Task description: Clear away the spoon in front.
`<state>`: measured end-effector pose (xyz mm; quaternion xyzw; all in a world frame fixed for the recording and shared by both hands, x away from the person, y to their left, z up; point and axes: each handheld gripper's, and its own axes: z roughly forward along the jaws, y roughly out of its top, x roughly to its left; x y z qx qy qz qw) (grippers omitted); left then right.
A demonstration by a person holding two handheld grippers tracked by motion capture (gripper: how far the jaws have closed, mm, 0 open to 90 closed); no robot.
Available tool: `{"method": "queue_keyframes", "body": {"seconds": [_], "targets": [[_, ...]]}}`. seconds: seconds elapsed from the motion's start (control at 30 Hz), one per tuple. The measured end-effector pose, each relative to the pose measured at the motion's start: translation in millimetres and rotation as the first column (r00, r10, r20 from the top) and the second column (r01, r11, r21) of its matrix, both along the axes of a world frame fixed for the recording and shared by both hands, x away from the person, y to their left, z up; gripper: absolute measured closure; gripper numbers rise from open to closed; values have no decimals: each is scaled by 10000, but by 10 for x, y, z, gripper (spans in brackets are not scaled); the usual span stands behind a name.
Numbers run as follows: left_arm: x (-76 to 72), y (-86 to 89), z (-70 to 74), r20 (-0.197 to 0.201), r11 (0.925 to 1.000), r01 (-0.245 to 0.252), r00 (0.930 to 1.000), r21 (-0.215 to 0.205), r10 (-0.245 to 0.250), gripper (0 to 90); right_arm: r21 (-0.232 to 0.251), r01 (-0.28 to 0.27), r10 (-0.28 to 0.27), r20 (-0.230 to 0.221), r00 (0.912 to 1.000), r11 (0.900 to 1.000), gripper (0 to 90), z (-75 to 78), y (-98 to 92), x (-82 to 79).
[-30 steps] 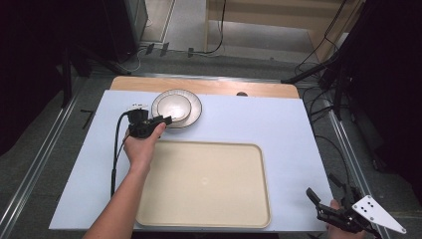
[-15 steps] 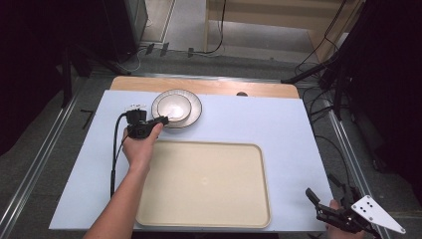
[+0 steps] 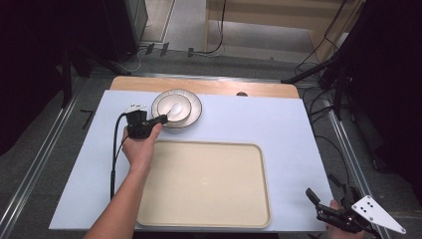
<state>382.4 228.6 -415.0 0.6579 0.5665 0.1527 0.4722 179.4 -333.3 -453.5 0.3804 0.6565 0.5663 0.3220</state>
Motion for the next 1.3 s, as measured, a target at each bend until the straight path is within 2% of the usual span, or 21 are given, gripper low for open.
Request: {"method": "queue_keyframes", "body": {"seconds": [0.17,0.4,0.63,0.87,1.3], "targets": [[-40,-1,46,213,10000,81,9997,7,-81,857,4,5,-5,6,10000,10000,129,0,0,2],[-123,25,109,499,9994,217,9985,-261,-204,858,0,-5,5,-2,10000,10000,129,0,6,3],[-261,70,179,927,9993,106,9957,-366,-71,858,-28,-9,9,33,10000,10000,129,6,8,-1],[-458,58,286,1376,9995,188,9904,-234,-154,858,51,-4,3,109,9999,10000,129,14,-2,-4],[-853,114,355,1762,9988,340,9840,-344,-274,858,51,-49,49,109,9999,10000,129,13,5,2]]}}
